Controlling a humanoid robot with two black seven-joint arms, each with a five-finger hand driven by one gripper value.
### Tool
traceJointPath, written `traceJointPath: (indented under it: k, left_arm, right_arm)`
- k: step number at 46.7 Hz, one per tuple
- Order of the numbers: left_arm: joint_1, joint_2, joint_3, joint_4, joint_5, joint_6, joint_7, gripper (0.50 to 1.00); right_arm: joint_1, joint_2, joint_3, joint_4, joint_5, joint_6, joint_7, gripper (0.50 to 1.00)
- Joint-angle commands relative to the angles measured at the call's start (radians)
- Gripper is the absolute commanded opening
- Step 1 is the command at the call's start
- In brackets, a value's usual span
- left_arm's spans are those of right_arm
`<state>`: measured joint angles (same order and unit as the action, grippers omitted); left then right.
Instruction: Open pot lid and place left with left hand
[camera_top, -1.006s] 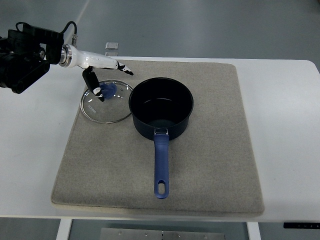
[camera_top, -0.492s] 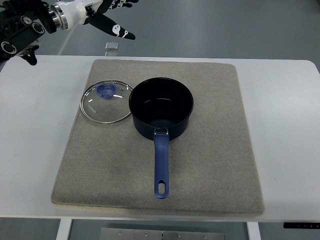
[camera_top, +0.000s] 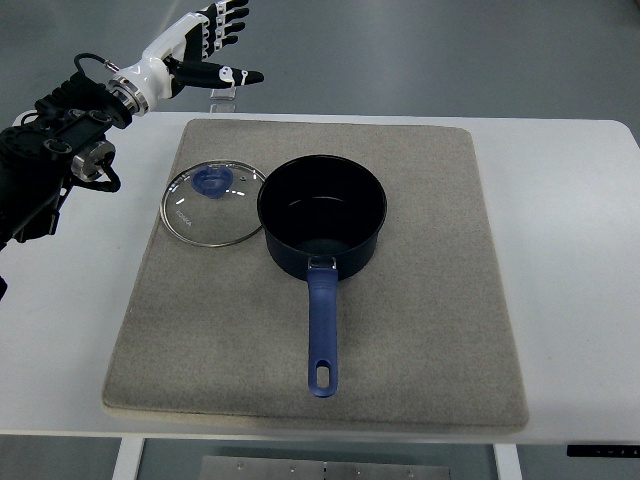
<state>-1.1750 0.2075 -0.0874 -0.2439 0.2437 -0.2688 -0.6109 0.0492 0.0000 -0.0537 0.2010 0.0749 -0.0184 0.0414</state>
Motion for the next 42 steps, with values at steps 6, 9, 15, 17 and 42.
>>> traceJointPath:
  k: [6, 9, 15, 17, 42]
  left_arm:
    - [0.021, -0.007, -0.112, 0.002, -0.003, 0.049, 0.0, 0.984]
    - [0.031, -0.005, -0.144, 0.002, -0.003, 0.051, 0.0, 0.981]
    - [0.046, -0.005, -0.187, 0.003, -0.011, 0.051, 0.0, 0.981]
    - [0.047, -0.005, -0.195, 0.005, -0.018, 0.051, 0.0, 0.981]
    - [0.069, -0.02, -0.204, 0.068, -0.253, 0.086, 0.0, 0.975]
  right_arm:
    - [0.0, 0.0, 0.0, 0.0, -0.001, 0.0, 0.0, 0.915]
    - [0.0, 0.0, 0.0, 0.0, 0.0, 0.0, 0.0, 0.915]
    - [0.0, 0.0, 0.0, 0.0, 0.0, 0.0, 0.0, 0.915]
    - [0.0, 0.0, 0.0, 0.0, 0.0, 0.0, 0.0, 0.915]
    - [0.001, 0.0, 0.0, 0.0, 0.0, 0.0, 0.0, 0.915]
